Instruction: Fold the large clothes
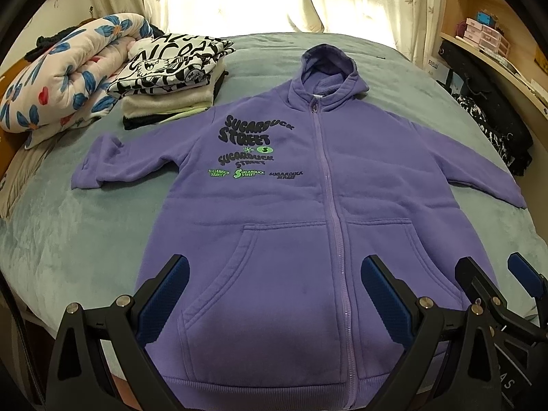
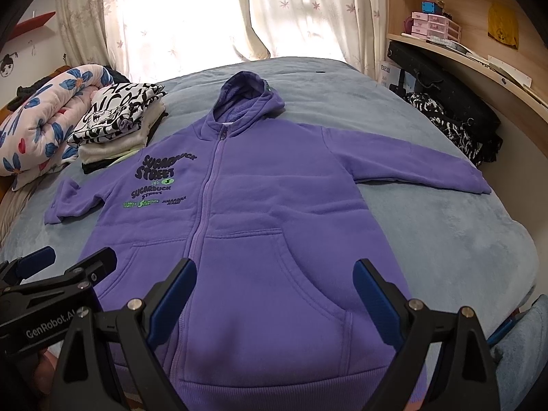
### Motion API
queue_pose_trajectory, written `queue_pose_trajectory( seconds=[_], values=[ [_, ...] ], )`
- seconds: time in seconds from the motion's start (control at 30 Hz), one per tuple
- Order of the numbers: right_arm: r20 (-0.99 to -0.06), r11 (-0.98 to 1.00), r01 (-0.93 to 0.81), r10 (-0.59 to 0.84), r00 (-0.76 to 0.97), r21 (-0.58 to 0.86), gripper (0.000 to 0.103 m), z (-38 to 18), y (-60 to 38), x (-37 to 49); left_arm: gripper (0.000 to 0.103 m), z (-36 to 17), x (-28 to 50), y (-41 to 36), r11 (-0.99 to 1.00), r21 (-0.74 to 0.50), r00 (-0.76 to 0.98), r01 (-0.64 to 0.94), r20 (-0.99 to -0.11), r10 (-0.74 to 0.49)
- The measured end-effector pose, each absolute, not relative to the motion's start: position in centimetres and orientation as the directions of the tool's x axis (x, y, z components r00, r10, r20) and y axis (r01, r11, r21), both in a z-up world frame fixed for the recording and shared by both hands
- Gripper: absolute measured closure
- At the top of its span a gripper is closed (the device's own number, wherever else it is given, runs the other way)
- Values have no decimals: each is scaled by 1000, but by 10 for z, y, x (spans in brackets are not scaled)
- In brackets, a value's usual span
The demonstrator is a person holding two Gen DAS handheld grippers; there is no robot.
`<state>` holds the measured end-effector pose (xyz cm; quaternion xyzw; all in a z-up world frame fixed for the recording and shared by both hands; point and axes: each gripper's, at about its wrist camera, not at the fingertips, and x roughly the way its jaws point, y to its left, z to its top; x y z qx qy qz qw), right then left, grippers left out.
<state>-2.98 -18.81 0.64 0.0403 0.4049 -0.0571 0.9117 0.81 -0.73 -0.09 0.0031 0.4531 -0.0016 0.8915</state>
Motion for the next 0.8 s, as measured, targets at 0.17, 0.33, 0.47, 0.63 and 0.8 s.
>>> queue_pose_trajectory(
  seconds=[0.17, 0.33, 0.47, 0.63, 0.8],
  values=[
    [-743, 990, 137, -69, 666, 31, 9, 7, -190, -29, 3, 0, 11, -11, 1000, 14, 597, 15, -802, 3],
    [-743, 990, 137, -61, 666, 41, 9, 6, -193, -24, 3, 3, 16, -20, 999, 34, 616, 37, -788, 4],
    [-737, 990, 128, -41, 674, 62, 9, 6, -205, -15, 3, 6, 26, -31, 996, 63, 632, 55, -775, 14],
    [-723, 988, 129, -24, 690, 90, 9, 16, -227, 2, 3, 20, 46, -54, 993, 67, 664, 101, -748, -17],
    [-719, 979, 128, 23, 694, 156, 9, 31, -270, 27, 3, 47, 83, -93, 977, 21, 674, 213, -727, -132]
  ],
)
